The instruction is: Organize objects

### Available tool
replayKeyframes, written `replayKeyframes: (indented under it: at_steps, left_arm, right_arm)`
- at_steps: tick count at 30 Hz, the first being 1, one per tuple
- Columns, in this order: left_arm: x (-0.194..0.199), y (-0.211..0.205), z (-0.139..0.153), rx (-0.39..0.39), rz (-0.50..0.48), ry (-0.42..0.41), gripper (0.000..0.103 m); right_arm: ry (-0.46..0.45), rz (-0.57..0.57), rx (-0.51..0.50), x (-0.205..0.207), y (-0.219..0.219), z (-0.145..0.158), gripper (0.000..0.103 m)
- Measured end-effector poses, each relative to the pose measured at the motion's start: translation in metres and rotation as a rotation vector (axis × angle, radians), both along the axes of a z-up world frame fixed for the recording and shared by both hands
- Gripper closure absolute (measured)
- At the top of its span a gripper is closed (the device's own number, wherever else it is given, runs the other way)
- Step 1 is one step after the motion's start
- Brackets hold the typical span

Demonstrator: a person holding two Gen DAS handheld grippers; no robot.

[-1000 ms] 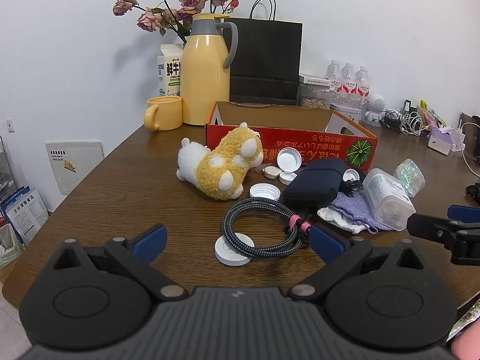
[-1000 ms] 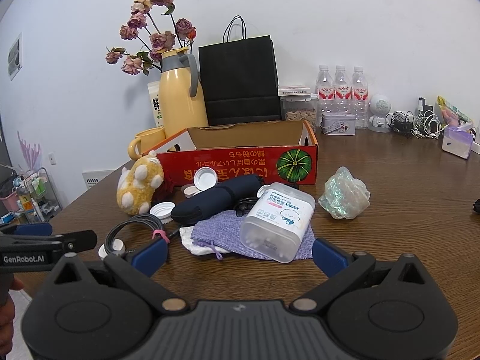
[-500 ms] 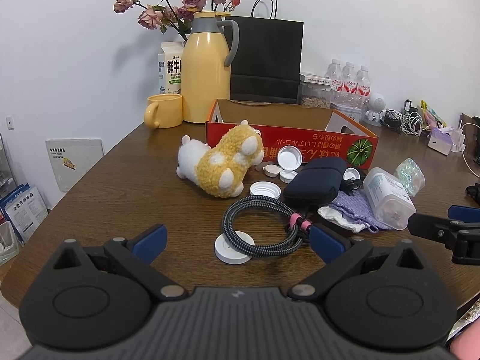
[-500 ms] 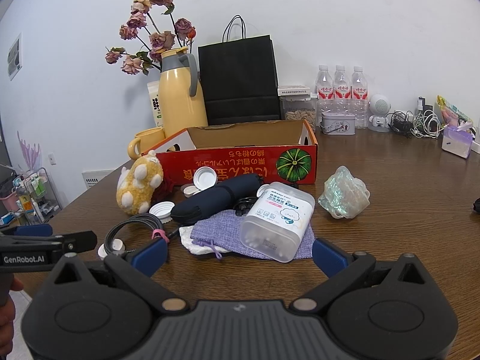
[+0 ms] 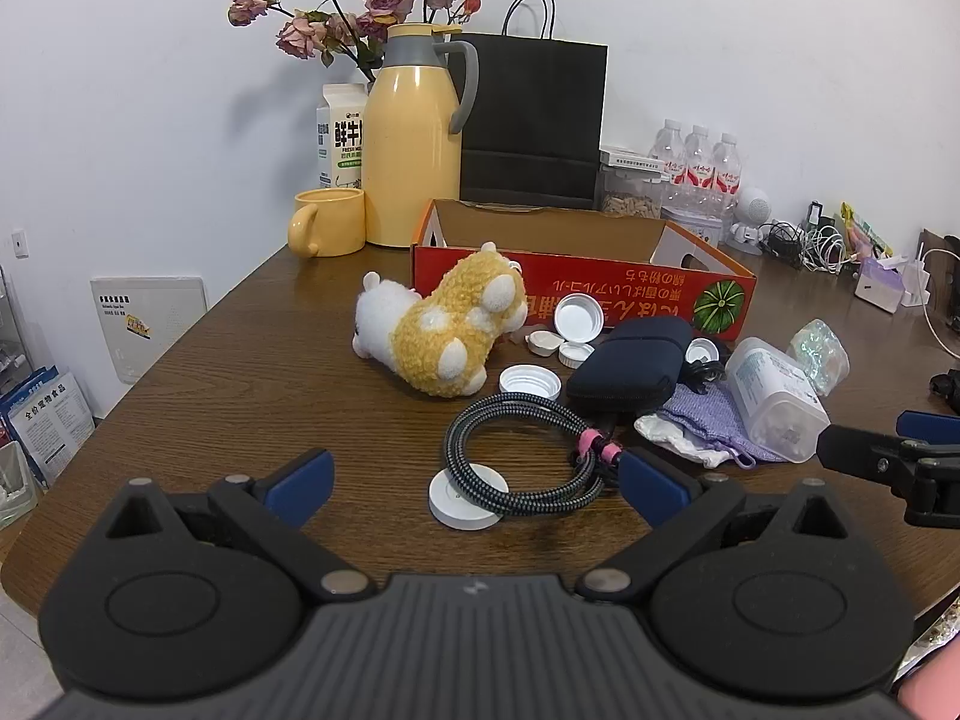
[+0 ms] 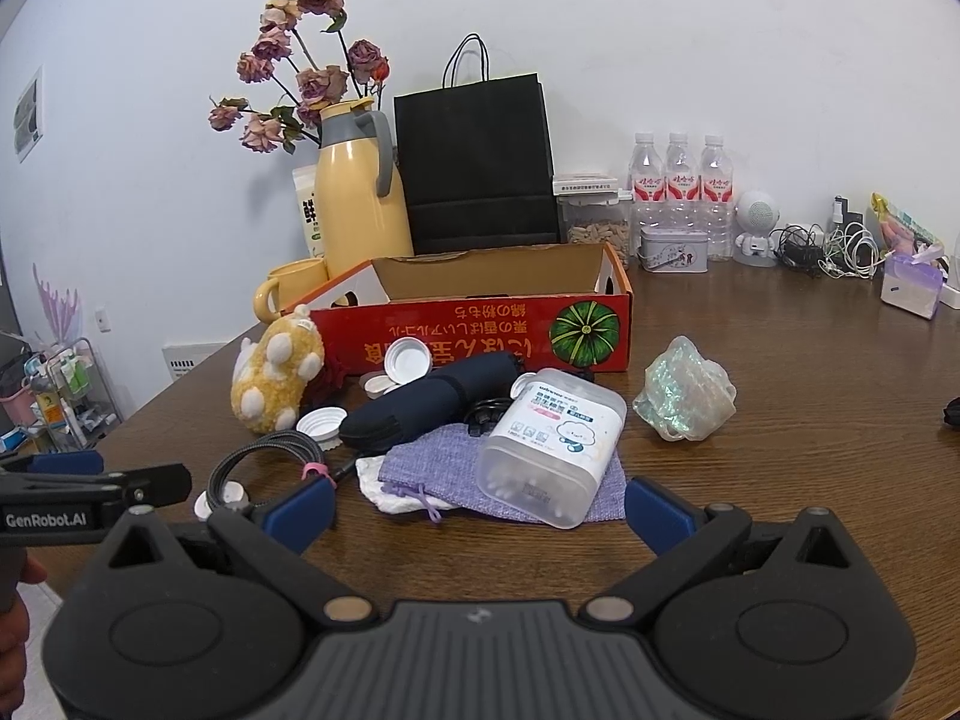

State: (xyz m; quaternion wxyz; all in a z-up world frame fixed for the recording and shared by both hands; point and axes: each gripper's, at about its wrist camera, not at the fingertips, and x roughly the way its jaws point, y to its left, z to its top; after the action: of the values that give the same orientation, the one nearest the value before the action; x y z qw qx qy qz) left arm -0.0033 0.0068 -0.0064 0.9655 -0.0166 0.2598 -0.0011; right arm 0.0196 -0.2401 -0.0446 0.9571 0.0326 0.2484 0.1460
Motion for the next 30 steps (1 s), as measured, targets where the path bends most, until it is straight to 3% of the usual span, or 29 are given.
replayKeyframes:
  at_steps: [17,30]
  left_arm:
    - [0.002,0.001,-0.003,-0.007,0.004,0.012,0.000]
    - [0.020,0.001,-0.015,-0.010,-0.031,0.070,0.000]
  right_arm:
    - [0.001,-0.003,0.002,0.000,-0.003,0.000,0.000]
    - [0.014,-0.014,-0.022,0.013,-0.002,-0.012,0.000]
